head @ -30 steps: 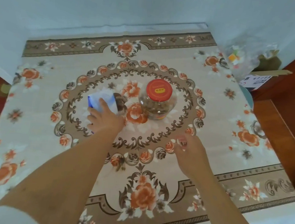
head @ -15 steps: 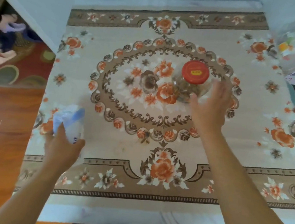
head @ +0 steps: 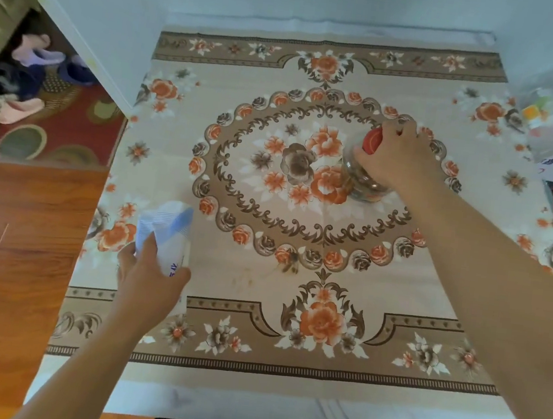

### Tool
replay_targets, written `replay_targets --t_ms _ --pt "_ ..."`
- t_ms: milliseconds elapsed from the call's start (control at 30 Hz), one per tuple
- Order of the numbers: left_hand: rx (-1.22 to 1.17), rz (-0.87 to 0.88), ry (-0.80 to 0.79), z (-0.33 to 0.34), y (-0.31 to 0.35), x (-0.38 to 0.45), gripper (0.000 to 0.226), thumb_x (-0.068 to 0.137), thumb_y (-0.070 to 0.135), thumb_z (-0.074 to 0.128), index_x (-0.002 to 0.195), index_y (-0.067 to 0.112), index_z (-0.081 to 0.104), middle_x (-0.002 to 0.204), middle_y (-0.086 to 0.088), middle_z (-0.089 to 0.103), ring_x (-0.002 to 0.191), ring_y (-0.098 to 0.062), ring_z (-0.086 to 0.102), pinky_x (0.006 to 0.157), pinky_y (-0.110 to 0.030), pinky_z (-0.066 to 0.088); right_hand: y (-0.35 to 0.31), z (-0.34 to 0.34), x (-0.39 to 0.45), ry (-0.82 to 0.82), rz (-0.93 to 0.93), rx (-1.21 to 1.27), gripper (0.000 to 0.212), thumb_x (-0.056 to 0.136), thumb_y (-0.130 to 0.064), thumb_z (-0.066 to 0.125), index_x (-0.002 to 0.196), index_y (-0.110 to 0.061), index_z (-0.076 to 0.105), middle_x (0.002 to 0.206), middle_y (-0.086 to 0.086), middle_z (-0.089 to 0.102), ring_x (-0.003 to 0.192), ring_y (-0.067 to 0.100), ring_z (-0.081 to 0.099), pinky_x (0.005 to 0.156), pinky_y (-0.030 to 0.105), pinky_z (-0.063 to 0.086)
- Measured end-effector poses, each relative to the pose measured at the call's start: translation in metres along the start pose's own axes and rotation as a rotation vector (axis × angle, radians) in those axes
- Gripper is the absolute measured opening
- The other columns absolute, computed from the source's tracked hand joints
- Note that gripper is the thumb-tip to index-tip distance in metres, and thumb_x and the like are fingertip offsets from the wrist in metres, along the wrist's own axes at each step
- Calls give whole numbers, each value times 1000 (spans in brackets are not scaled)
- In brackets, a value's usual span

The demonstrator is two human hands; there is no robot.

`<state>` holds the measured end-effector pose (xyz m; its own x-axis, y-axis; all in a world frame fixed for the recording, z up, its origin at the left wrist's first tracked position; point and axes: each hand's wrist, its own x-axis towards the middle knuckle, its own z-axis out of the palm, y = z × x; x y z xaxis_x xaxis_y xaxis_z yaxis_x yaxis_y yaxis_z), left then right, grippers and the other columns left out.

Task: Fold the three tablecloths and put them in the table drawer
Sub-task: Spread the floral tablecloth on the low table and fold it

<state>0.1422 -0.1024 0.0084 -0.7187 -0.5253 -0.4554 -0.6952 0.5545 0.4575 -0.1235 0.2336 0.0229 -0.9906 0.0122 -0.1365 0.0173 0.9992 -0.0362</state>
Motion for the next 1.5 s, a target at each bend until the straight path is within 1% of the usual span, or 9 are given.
replay_targets --t_ms 167,267,433,500,733,967,1100,1267,1500 --pt "12 60 -23 -24 -16 1 86 87 33 72 157 29 22 152 -3 19 133 -39 40 108 -61 43 -15 -24 -50 -16 116 176 90 78 -77 53 147 -22 36 142 17 41 122 40 54 97 52 49" --pt "-11 114 -66 -36 -28 3 83 88 31 73 156 29 25 151 -5 22 126 -38 45 103 -59 48 -35 -9 -140 46 297 506 76 83 -64 64 143 -24 39 139 11 41 112 29 58 85 40 53" --pt "6 305 -191 -50 -46 -1 82 94 34 68 160 27 20 159 -4 20 116 -25 48 91 -45 50 -83 20 -310 88 557 814 65 74 -72 61 124 -33 49 118 -1 51 95 19 61 79 35 55" --pt "36 441 -290 -53 -54 -10 82 96 34 65 161 28 16 160 1 16 108 -18 50 81 -37 50 -106 24 -369 92 623 827 64 77 -74 62 125 -33 51 117 -4 51 95 17 59 80 34 53" --pt "256 745 -605 -53 -93 -72 83 88 41 69 157 29 25 154 -4 25 126 -33 49 91 -41 49 -169 33 -570 319 1001 789 68 72 -71 65 127 -33 53 114 -6 51 103 16 54 96 40 47" --pt "473 1139 -870 -28 -143 -230 71 78 37 71 142 37 41 136 -3 45 115 -24 57 93 -51 55 -207 35 -802 495 1390 697 69 75 -71 63 131 -34 47 113 -8 45 96 22 57 81 36 44" --pt "552 1379 -1023 -9 -216 -350 79 84 29 75 151 34 33 143 -1 33 127 -25 48 104 -47 48 -240 52 -951 575 1602 657 71 73 -73 62 131 -36 46 116 -7 45 98 25 61 82 37 49" --pt "713 1511 -1278 11 -378 -520 74 88 29 72 151 37 33 136 6 31 113 -19 47 90 -43 52 -308 80 -1156 596 1898 618 71 73 -69 66 132 -35 47 121 -5 45 100 29 62 82 37 48" --pt "938 1721 -1565 -13 -583 -719 77 87 25 74 153 25 34 148 -5 30 132 -26 45 107 -39 41 -413 97 -1405 583 2287 524 74 73 -75 56 135 -38 43 118 -8 43 92 24 57 73 35 45"
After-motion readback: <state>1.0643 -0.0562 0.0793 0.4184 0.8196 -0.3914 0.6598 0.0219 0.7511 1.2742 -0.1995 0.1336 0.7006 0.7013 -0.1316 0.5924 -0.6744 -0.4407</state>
